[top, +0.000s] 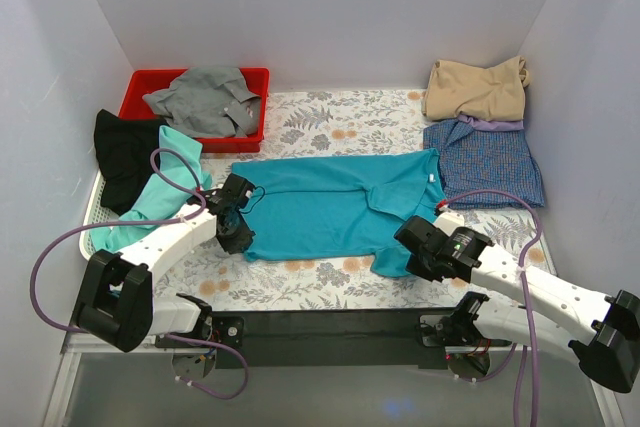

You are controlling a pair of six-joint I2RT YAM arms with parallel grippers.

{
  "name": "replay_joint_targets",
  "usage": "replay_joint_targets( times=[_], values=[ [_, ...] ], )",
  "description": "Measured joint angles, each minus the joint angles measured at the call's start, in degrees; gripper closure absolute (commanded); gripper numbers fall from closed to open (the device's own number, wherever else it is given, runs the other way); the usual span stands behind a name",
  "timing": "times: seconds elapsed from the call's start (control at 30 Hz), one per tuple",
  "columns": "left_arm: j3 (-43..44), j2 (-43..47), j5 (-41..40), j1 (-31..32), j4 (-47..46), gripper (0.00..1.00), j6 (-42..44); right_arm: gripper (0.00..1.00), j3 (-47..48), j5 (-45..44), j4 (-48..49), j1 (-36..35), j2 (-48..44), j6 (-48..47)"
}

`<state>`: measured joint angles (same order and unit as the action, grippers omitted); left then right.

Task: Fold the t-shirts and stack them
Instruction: Fold the tshirt

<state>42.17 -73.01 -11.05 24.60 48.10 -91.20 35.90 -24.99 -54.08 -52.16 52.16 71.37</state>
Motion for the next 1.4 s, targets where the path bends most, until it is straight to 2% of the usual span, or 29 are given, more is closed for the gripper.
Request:
replay_joint_targets(
  times=[0.03,0.47,0.7,0.93,1.4],
  values=[
    [0.0,0.0,0.0,0.0,0.0,1.00,-0.1,0.99,0.0,0.0,0.0,0.0,0.0,0.0],
    [1.2,1.9,0.5,0.0,1.4,1.00,-0.1,0.99,0.9,-2.3,-0.5,0.0,-1.2,-1.0],
    [7.8,4.1,-3.9,-0.3,3.8,1.00,-0.6,0.99,5.7,-7.3,-1.2,0.0,0.5,-3.1],
    [7.8,4.1,-5.9,-3.4,5.0,1.00,-0.8,0.99,7.9,-11.3,-1.7,2.0,1.4,-4.7],
    [8.2,-4.4,-6.4,-6.6,0.6,1.00,1.5,0.99,10.2,-18.1,1.6,10.4,5.9,-14.1]
  ],
)
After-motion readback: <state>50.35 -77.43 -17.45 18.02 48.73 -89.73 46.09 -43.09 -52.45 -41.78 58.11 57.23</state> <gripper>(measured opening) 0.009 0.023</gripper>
